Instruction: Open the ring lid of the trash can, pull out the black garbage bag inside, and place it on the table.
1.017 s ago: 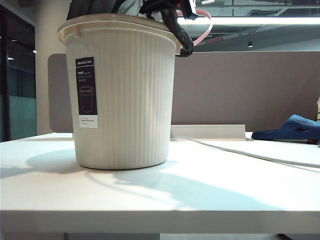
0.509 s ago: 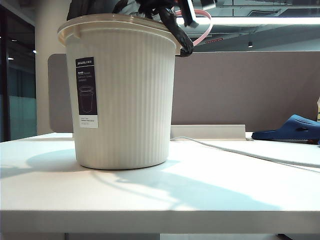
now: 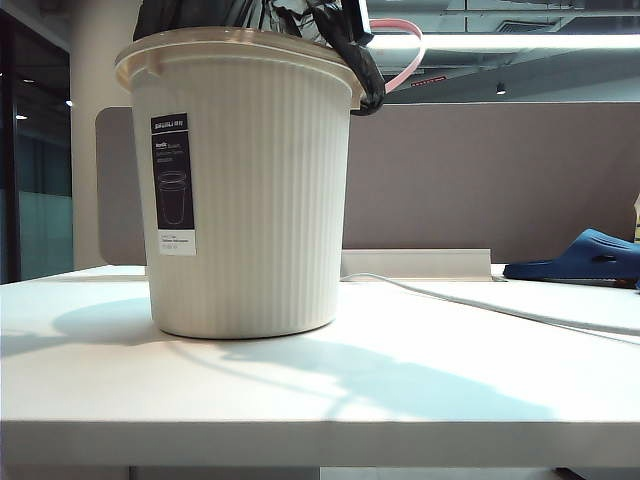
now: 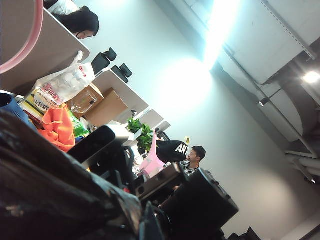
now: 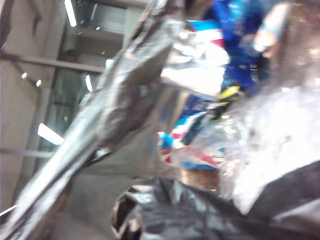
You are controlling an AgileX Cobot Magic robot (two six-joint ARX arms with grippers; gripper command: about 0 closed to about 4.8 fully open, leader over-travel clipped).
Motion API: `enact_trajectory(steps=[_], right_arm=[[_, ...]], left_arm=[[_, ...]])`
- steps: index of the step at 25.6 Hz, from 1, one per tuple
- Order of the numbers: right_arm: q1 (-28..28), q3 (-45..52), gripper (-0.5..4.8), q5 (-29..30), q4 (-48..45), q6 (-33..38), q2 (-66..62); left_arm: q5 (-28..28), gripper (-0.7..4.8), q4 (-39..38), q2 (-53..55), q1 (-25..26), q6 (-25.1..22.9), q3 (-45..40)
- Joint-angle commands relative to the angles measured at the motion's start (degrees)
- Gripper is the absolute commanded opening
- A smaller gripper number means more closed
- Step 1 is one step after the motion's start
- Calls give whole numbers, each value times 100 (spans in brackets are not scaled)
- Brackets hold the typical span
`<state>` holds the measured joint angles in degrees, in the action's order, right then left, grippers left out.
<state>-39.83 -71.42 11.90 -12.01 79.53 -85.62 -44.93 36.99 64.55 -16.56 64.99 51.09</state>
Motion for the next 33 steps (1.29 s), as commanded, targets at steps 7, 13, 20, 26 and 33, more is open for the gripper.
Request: enact_trajectory(steps=[7,13,20,26,33], right_arm=[[249,-417,-6,831,-769,-369,9],[485,-765,-6,1248,-785,-570,9],[658,-824,-6,1762,-833,-640,7],[769,-826,-6,2142,-1209,-739,4],[968,-890,-6,2503,-1641,-737,4]], left_arm=[[103,-6,44,-20,2,-155,24],[173,-6,219,-20,2,-157,24],[446,86,297,-20,2,-155,24],[551,137,426,-20,2,-155,24],[505,225,691,-22,2,-155,24]])
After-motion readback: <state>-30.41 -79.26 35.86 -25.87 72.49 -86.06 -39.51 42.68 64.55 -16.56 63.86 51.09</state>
